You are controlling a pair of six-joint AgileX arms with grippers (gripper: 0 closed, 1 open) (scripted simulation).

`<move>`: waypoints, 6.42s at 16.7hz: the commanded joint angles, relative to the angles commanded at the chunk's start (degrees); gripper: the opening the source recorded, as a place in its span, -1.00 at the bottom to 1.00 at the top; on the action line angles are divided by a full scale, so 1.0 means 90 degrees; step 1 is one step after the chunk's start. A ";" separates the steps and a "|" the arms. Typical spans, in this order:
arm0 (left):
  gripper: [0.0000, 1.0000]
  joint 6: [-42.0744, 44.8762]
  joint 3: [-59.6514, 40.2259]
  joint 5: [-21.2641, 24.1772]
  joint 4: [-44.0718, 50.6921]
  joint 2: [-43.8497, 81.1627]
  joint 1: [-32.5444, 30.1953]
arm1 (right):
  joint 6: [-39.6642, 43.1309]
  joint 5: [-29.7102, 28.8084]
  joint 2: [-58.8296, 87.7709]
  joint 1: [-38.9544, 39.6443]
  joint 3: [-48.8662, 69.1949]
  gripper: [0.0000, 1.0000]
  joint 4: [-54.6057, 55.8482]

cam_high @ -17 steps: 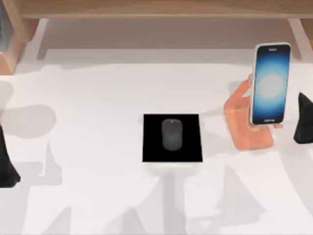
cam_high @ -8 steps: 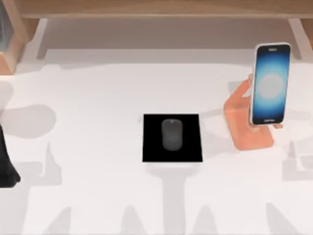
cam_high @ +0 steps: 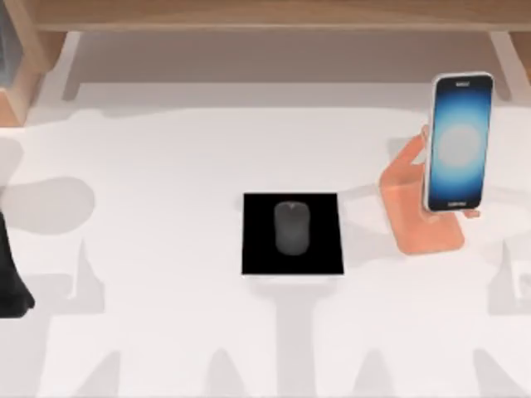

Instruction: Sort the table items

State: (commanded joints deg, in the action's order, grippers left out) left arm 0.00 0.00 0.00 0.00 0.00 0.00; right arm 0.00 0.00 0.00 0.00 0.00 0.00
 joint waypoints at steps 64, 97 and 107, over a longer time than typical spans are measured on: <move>-1.00 0.0302 -0.2900 0.2666 -0.8955 1.2579 0.2375 | 0.0000 0.0000 0.0000 0.0000 0.0000 1.00 0.0000; -1.00 -0.0793 -0.8673 -0.0038 -0.5197 1.3156 -0.3956 | 0.0000 0.0000 0.0000 0.0000 0.0000 1.00 0.0000; -1.00 -0.0515 -1.1845 -0.3144 -0.1759 1.4114 -0.3937 | 0.0000 0.0000 0.0000 0.0000 0.0000 1.00 0.0000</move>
State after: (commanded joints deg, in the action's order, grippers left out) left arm -4.63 -106.60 -28.30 -15.83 127.02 -35.44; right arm 0.00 0.00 0.00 0.00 0.00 0.00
